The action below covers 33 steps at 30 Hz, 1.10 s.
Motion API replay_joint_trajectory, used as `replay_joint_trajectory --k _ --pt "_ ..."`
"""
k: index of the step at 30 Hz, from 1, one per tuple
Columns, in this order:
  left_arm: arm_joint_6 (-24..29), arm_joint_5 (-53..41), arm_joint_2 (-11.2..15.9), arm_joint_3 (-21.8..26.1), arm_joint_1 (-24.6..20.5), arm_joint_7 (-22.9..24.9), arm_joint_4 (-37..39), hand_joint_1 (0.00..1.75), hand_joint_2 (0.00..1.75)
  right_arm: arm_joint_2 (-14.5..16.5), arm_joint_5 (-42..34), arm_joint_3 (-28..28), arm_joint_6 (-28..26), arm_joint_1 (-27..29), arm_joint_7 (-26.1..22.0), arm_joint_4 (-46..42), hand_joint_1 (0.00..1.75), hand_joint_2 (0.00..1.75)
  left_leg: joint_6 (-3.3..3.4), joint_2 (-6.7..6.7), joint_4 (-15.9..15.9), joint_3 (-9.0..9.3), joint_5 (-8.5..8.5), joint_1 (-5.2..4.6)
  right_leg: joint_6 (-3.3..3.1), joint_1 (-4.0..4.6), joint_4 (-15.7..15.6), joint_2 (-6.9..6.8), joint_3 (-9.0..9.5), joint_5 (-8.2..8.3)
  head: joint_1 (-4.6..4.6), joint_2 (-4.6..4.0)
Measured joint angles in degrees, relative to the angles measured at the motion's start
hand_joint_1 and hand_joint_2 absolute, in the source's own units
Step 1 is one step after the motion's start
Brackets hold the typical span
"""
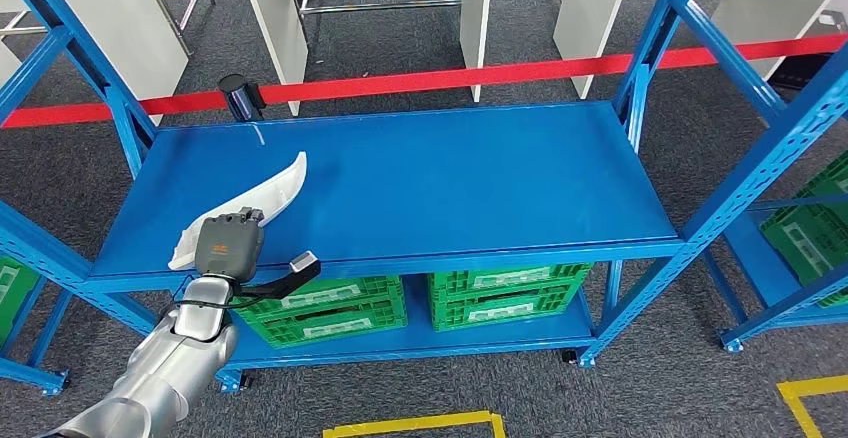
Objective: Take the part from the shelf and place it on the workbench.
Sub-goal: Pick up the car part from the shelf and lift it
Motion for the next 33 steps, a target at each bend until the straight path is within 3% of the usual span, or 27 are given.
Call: replay_joint_trajectory --k 6,11,21,28,33 --pt "0.0 0.0 -2.1 0.0 -0.6 -1.3 -2.5 1.75 1.75 0.0 0.1 0.0 0.0 0.0 0.4 0.0 0.0 1.75 0.0 0.0 0.0 0.0 0.0 0.0 0.02 0.0 0.0 0.0 0.0 0.0 0.0 0.0" --pt "0.0 -0.1 -4.6 -1.1 -3.7 -2.0 -3.5 1.75 1.75 0.1 -0.1 0.0 0.0 -0.1 1.0 0.0 0.0 1.75 0.01 -0.02 0.0 -0.01 0.0 0.0 0.04 0.0 0.0 -0.01 0.01 0.02 0.0 0.0" --pt "-0.2 -0.2 -6.5 -14.5 -13.1 4.0 -3.6 1.75 1.75 0.9 -0.2 -0.6 0.0 -0.1 1.5 0.0 0.0 1.75 0.01 -0.01 0.1 0.0 0.0 0.0 0.05 0.0 0.0 0.01 0.04 0.03 0.0 0.0" --pt "-2.2 -0.2 -8.8 -20.3 -17.4 -1.6 -4.9 1.75 1.75 1.5 -0.7 -1.0 0.0 -0.2 2.6 0.0 0.0 1.75 0.03 -0.09 0.1 -0.02 0.0 -0.01 0.06 -0.01 -0.1 -0.05 0.05 0.03 0.0 0.0" --pt "-3.8 -0.2 -11.2 -24.4 -19.2 -2.9 -7.2 1.75 1.75 2.0 -1.5 -1.5 0.0 -0.2 2.4 0.0 0.0 1.75 0.2 -0.08 0.2 -0.02 -0.11 -0.23 0.23 -0.2 -0.1 0.03 0.08 0.1 -0.01 0.0"
